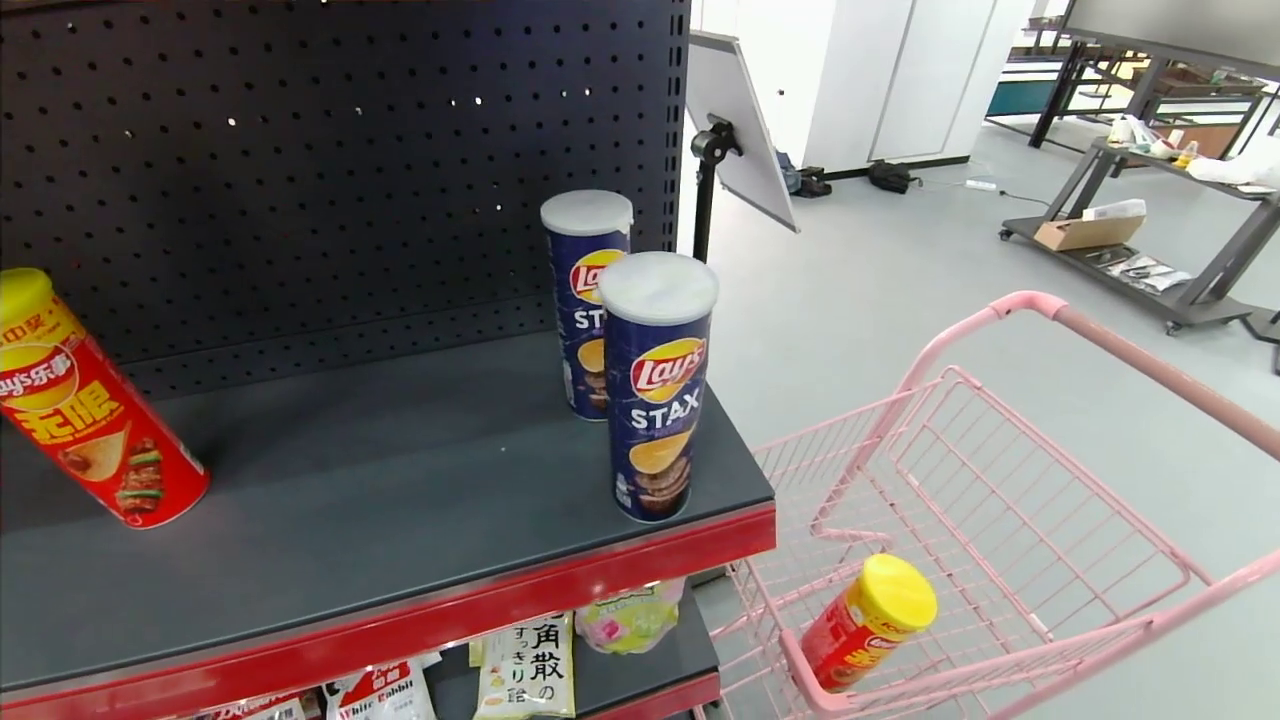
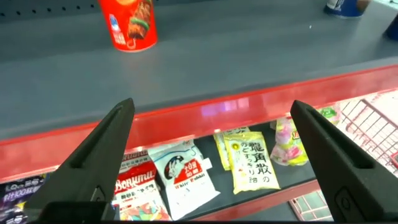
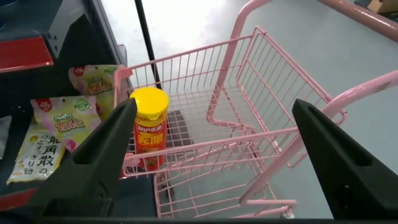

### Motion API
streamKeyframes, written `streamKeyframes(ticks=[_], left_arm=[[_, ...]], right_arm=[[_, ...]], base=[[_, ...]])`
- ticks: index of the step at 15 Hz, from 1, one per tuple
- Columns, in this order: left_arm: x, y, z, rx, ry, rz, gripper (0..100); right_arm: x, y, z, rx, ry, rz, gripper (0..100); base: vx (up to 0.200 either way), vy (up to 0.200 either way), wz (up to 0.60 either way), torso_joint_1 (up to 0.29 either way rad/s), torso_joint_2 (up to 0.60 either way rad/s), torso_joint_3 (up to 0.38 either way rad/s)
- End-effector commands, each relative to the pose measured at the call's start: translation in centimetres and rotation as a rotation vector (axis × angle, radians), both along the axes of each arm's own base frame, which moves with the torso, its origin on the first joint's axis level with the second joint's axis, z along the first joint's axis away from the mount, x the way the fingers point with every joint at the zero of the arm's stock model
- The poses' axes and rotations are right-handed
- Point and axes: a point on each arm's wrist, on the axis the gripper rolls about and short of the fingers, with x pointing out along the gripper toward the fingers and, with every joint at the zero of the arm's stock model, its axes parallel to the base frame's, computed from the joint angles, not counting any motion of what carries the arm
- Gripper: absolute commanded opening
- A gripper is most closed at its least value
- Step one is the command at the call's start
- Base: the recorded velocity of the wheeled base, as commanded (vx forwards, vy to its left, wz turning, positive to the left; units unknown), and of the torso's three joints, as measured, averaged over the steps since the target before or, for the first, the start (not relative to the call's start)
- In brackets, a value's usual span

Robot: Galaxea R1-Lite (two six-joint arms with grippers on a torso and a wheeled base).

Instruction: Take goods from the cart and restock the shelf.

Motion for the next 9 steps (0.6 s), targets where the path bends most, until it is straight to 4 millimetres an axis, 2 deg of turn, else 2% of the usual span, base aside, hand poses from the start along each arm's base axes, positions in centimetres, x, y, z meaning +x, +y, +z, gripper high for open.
streamKeyframes(ticks=[1,9], left_arm=[[0.01,0.00,0.00,0.000,0.001,0.001,100],[0.01,0.00,0.00,0.000,0.001,-0.001,100]], right_arm=[[0.01,0.00,0.01,0.000,0.001,0.000,100],[0.01,0.00,0.01,-0.002,0.001,0.000,100]], base=[[0.000,0.000,0.00,-0.149,0.34,0.227],[0.000,0.000,0.00,-0.141,0.38,0.243]])
